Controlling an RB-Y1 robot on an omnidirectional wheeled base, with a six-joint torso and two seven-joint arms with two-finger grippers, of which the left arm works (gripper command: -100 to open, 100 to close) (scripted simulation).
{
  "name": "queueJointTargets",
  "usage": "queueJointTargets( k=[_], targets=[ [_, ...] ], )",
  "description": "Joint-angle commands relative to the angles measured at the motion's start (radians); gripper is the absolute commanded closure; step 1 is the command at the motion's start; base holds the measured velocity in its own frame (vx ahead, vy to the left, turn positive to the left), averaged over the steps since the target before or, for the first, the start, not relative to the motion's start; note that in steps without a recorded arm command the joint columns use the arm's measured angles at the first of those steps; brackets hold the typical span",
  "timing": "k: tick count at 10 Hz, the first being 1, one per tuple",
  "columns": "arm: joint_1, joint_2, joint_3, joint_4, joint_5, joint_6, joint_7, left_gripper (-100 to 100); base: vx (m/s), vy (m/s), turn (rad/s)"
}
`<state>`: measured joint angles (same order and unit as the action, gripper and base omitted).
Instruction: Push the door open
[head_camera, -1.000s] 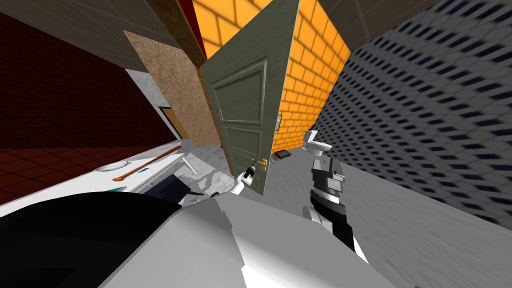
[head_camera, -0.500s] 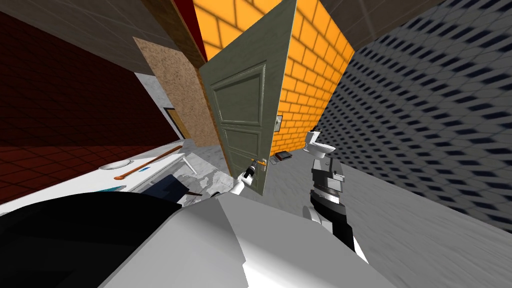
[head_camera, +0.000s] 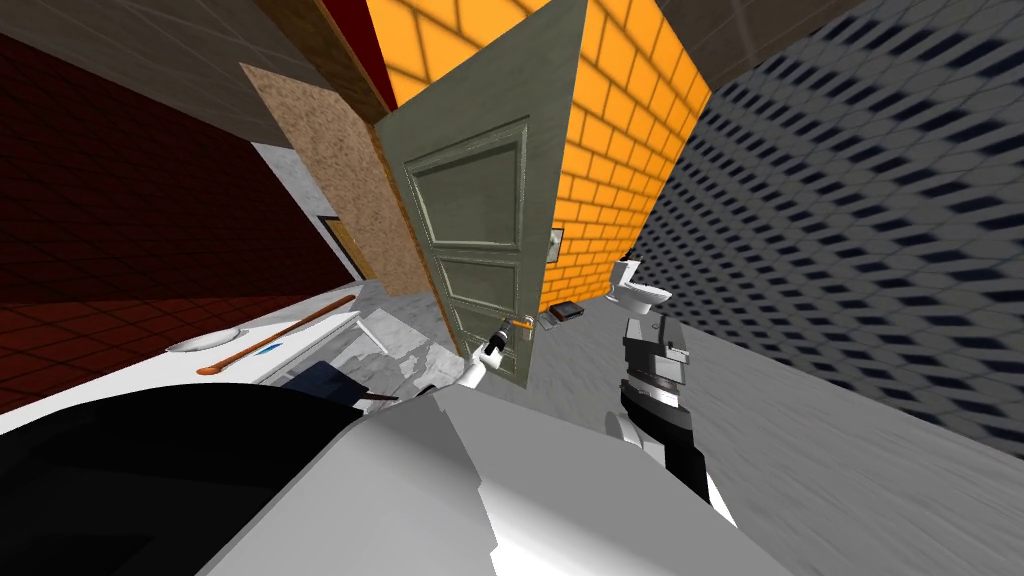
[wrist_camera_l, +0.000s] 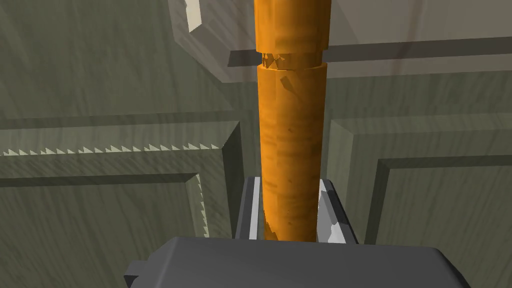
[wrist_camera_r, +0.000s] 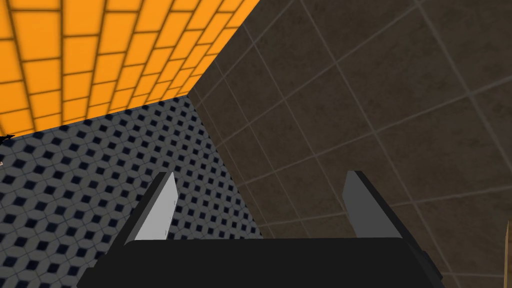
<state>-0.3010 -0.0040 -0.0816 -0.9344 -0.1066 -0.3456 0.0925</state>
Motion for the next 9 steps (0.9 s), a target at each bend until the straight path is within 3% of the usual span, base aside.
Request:
queueJointTargets(
  k=[1, 9],
  targets=[
    [-0.008, 0.018, 0.03, 0.006, -0.002, -0.008, -0.002, 100, 0.096, 0.037, 0.034],
    [-0.011, 0.03, 0.088, 0.008, -0.025, -0.009, 0.001, 100, 0.08, -0.006, -0.002]
  ],
)
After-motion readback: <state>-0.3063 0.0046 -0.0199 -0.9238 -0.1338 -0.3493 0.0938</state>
